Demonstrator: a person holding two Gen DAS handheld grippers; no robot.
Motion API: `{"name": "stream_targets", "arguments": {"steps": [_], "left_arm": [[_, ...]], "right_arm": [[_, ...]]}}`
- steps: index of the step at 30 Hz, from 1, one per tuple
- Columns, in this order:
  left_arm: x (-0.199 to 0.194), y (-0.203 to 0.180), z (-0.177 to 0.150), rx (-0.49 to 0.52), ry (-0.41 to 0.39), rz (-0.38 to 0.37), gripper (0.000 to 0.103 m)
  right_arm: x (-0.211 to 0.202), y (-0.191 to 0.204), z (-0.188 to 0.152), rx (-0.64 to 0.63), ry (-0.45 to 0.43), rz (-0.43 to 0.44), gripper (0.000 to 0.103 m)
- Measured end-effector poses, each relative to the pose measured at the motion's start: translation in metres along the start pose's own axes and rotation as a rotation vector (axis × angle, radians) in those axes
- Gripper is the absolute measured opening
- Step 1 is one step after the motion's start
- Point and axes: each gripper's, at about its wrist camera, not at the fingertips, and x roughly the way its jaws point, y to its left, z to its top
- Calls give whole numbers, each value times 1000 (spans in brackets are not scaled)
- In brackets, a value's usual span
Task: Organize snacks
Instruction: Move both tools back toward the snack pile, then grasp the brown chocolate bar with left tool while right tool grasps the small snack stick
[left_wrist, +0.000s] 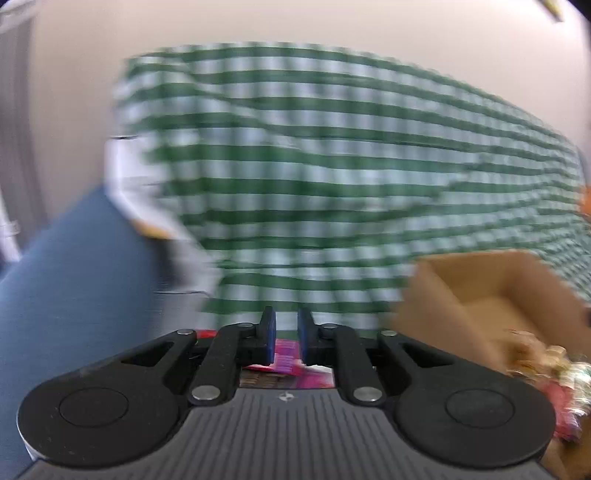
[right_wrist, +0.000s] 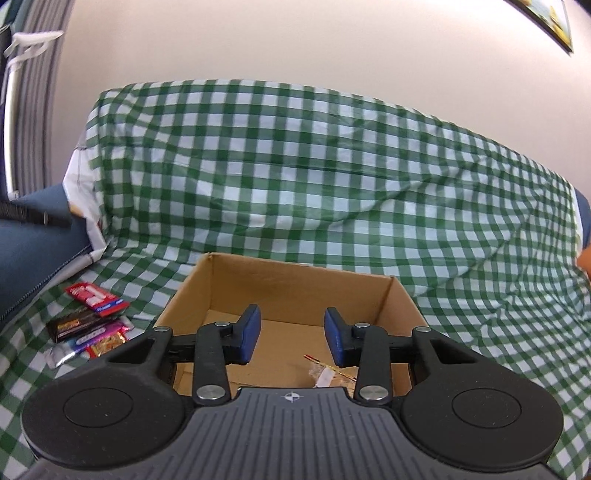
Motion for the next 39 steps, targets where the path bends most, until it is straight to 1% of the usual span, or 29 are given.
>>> {"name": "stream_targets", "arguments": {"steps": [2, 4, 6, 8, 11, 13, 15, 19, 22, 25, 27, 28, 31, 33, 34, 35, 36, 37, 38, 39], "left_arm": [[5, 22, 4, -109, 15, -9, 12], [15, 38, 5, -190, 64, 10, 12], [28, 46, 3, -231, 136, 46, 12], [41, 51, 0, -250, 209, 72, 13], [48, 66, -9, -314, 269, 87, 12], [52, 76, -10, -370, 290, 87, 12], [53, 83, -16, -411, 306, 90, 12], [59, 94, -23, -486, 348, 74, 13], [59, 97, -28, -506, 364, 66, 14], [64, 96, -29, -511, 373, 48, 14], [65, 94, -28, -502, 376, 36, 15], [67, 92, -28, -489, 377, 37, 15], [72, 89, -28, -443, 385, 59, 16], [76, 90, -30, -452, 396, 45, 16], [79, 90, -30, -453, 398, 38, 23], [81, 88, -30, -443, 400, 36, 37], [85, 85, -30, -426, 403, 39, 46], [89, 82, -30, -407, 406, 43, 62], [94, 79, -31, -386, 414, 48, 72], [99, 75, -32, -360, 425, 55, 74]], "right_arm": [[1, 4, 1, -16, -2, 15, 40], [3, 8, 2, -28, -7, 39, 40], [5, 14, 2, -40, -9, 72, 40], [4, 24, 2, -62, -19, 108, 40], [-1, 40, 5, -96, -42, 175, 40], [-1, 53, 11, -95, -24, 215, 40], [1, 71, 20, -66, 10, 261, 40], [24, 130, 32, -25, 110, 345, 40], [52, 177, 24, 0, 176, 346, 40], [84, 210, 12, 21, 242, 294, 41], [113, 218, 3, 57, 305, 246, 42], [125, 219, 0, 79, 332, 230, 45], [159, 223, -11, 108, 399, 194, 46], [176, 225, -18, 123, 441, 183, 48], [184, 226, -22, 138, 472, 179, 48], [186, 225, -26, 156, 488, 173, 49], [188, 224, -27, 178, 489, 172, 49], [187, 223, -28, 179, 487, 174, 49], [186, 224, -28, 166, 481, 180, 45], [184, 224, -28, 159, 476, 193, 38]]}}
